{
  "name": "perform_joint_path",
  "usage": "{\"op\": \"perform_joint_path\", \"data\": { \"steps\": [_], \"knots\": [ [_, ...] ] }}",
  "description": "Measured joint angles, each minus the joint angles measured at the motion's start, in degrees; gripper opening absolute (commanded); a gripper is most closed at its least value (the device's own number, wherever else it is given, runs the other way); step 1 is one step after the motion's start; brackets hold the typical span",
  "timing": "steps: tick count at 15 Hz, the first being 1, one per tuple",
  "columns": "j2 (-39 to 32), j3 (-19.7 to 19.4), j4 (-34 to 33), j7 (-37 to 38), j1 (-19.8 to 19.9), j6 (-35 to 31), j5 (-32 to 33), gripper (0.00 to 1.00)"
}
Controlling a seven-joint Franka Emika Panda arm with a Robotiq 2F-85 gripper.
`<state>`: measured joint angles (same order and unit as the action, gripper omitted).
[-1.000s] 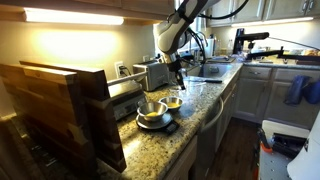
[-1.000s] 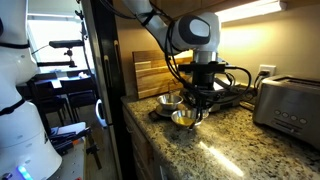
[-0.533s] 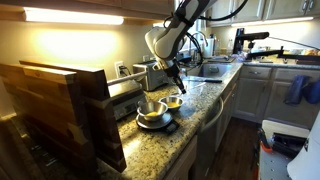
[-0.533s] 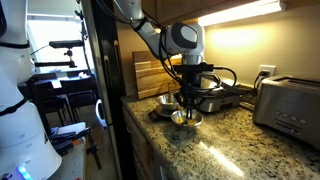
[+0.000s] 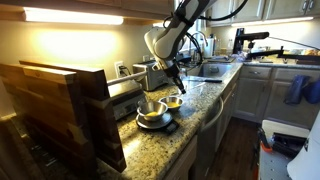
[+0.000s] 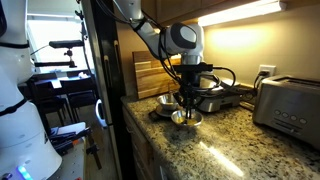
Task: Use the spoon to scoop some powder from the bowl on the right into the bowl on the left
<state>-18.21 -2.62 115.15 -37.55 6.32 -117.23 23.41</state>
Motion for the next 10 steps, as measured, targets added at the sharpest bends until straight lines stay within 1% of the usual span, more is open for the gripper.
{"op": "perform_joint_path", "data": {
  "steps": [4,7,10],
  "knots": [
    [-0.9,0.2,-0.2,0.0,-0.9,0.1,2.2,0.04],
    [-1.8,0.4,-0.3,0.2,-2.9,1.5,6.6,0.04],
    [-2.6,0.8,-0.3,0.6,-5.3,4.1,12.3,0.04]
  ]
}}
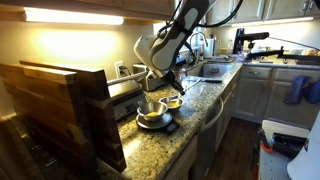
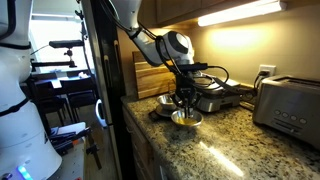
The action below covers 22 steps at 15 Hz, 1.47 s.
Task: Use the spoon to scoop some powder from the bowl on the right into the bowl on the left
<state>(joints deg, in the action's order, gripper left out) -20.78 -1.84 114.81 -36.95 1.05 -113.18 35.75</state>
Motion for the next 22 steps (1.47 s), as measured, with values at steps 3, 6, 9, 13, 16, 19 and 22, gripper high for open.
{"op": "perform_joint_path", "data": {
  "steps": [3,6,9,13,16,19,22],
  "knots": [
    [-0.7,0.8,0.0,1.0,-2.4,2.4,7.2,0.04],
    [-1.7,1.7,0.4,3.9,-4.2,3.7,15.9,0.04],
    [-3.4,2.1,0.6,6.2,-4.8,4.0,22.4,0.04],
    [-6.2,2.0,0.8,8.8,-4.5,4.0,27.7,0.04],
    [-7.9,2.1,0.8,10.2,-4.3,4.0,29.7,0.04],
    [-8.7,2.5,0.9,11.0,-4.4,4.0,30.8,0.04],
    [-8.7,3.4,1.4,11.4,-4.7,4.0,32.3,0.04]
  ]
}}
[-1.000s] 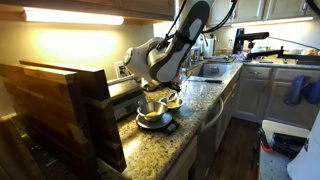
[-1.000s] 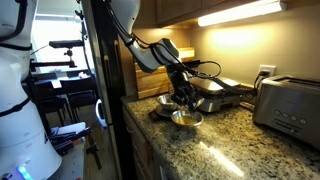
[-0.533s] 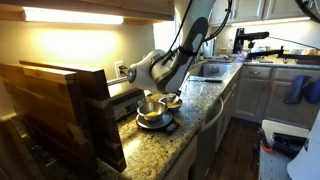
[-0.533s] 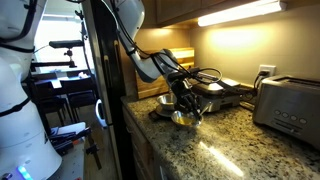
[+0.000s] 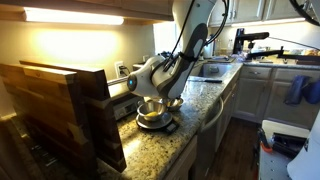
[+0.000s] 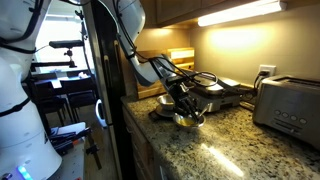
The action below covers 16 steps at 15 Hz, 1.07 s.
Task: Use the spoon to scoop some powder from the bowl on the right into the bowl on the left
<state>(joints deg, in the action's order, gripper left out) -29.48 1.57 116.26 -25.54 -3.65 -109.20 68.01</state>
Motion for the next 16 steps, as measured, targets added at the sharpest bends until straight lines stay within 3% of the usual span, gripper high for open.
{"op": "perform_joint_path", "data": {
  "steps": [9,16],
  "knots": [
    [0.0,0.4,2.1,2.8,0.1,0.1,6.8,0.04],
    [-0.2,0.2,2.1,9.1,0.2,0.1,11.7,0.04]
  ]
}}
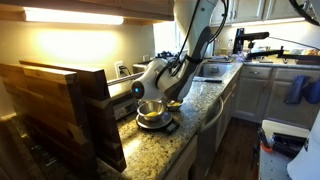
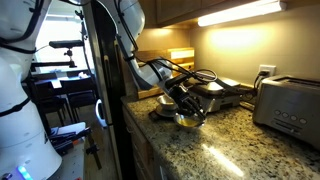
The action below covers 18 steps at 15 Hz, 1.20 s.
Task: Use the spoon to scoop some powder from the bowl on the right into the bowl on the left
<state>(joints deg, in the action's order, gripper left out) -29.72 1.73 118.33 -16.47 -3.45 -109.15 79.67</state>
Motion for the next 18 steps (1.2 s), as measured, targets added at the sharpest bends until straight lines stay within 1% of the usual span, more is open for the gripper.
{"op": "perform_joint_path", "data": {
  "steps": [11,15,18],
  "knots": [
    [-1.5,0.5,0.1,2.0,0.0,0.0,1.2,0.04],
    [-1.5,0.5,0.0,2.5,0.1,-0.2,0.4,0.04],
    [-1.4,0.6,-0.4,3.0,0.6,-0.7,-1.7,0.04]
  ]
}}
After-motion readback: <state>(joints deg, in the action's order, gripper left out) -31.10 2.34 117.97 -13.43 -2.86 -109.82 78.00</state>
